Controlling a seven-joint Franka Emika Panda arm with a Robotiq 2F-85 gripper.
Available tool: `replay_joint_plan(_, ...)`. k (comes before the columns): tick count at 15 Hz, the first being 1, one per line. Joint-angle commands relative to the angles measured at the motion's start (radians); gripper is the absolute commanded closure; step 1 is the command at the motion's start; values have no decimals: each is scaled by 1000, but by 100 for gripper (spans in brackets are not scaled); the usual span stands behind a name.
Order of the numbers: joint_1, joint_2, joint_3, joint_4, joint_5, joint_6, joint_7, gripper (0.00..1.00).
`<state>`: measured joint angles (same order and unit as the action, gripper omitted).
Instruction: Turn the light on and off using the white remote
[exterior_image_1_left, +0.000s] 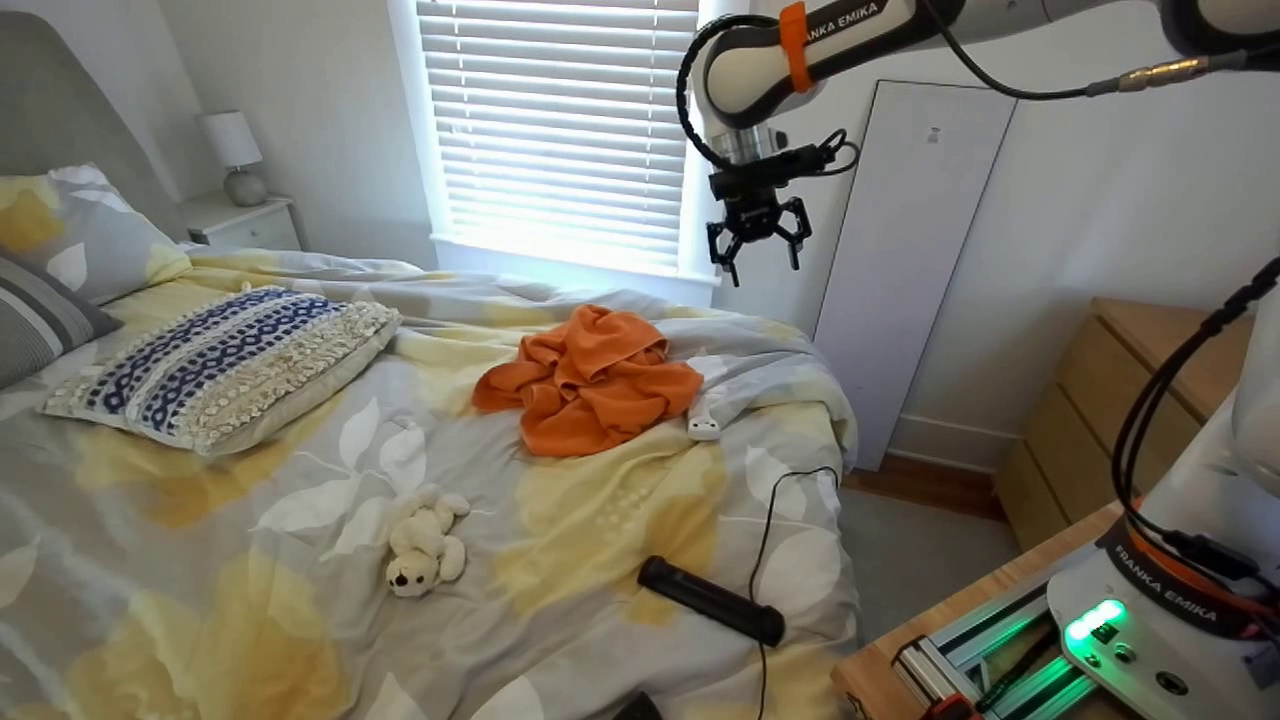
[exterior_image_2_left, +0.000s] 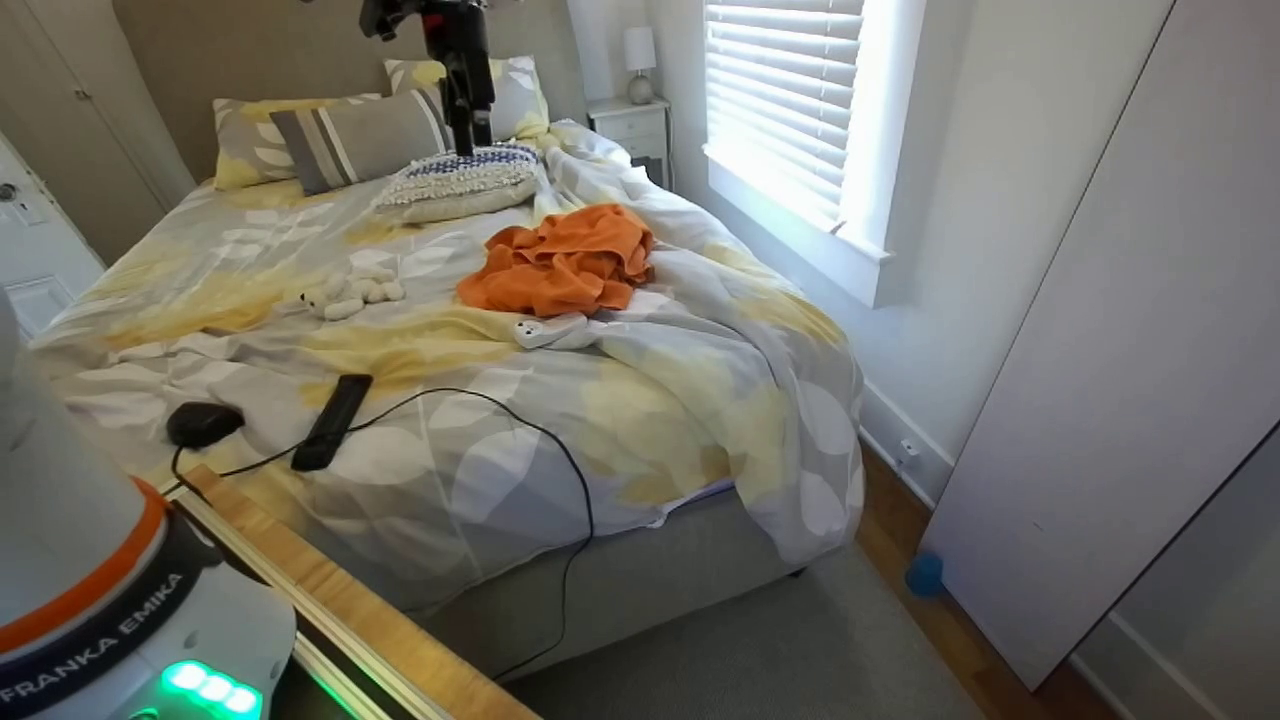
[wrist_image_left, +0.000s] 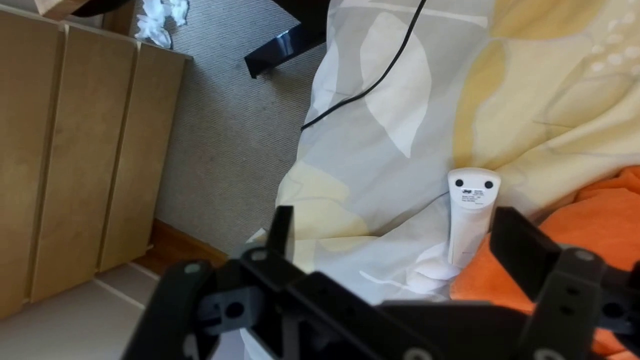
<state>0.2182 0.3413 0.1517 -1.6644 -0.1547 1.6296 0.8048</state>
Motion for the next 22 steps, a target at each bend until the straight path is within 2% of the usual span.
replay_joint_plan(1,29,27,-34,27,-16,-55,44,0)
replay_joint_plan(6,77,173,-27,112,-4,-54,64,0)
replay_joint_plan(11,151,339,-55,208,-8,-62,186,0)
replay_joint_plan(15,181,454,-85,272,-9,-31,261,0)
replay_joint_plan(18,185,537,-100,331,-20,-6,245,0)
replay_joint_plan(19,185,554,-102,347,-35,3,211,0)
replay_joint_plan(20,176,495,-97,283,-3,-7,231,0)
replay_joint_plan(22,177,532,-103,313,-12,-3,221,0)
